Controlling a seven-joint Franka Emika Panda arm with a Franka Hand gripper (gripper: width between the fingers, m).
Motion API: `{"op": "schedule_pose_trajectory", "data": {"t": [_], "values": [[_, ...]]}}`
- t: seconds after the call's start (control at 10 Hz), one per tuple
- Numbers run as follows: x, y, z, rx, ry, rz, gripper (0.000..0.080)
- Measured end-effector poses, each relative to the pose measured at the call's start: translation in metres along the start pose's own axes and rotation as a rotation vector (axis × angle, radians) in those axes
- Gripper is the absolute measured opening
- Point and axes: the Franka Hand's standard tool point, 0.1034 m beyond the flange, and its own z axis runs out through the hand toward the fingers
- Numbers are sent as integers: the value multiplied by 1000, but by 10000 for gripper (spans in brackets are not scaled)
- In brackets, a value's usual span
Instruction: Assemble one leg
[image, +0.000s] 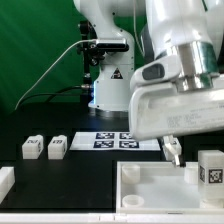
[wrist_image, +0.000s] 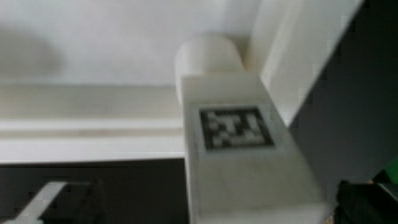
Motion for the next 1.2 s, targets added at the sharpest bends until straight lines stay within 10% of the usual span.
{"op": "schedule_pose_trajectory", "data": {"t": [0.6, 0.9, 1.2], "values": [[-3, -2, 9, 95, -535, 14, 649], [1, -2, 14, 97, -551, 17, 649], [1, -1, 14, 96, -552, 18, 417]]}}
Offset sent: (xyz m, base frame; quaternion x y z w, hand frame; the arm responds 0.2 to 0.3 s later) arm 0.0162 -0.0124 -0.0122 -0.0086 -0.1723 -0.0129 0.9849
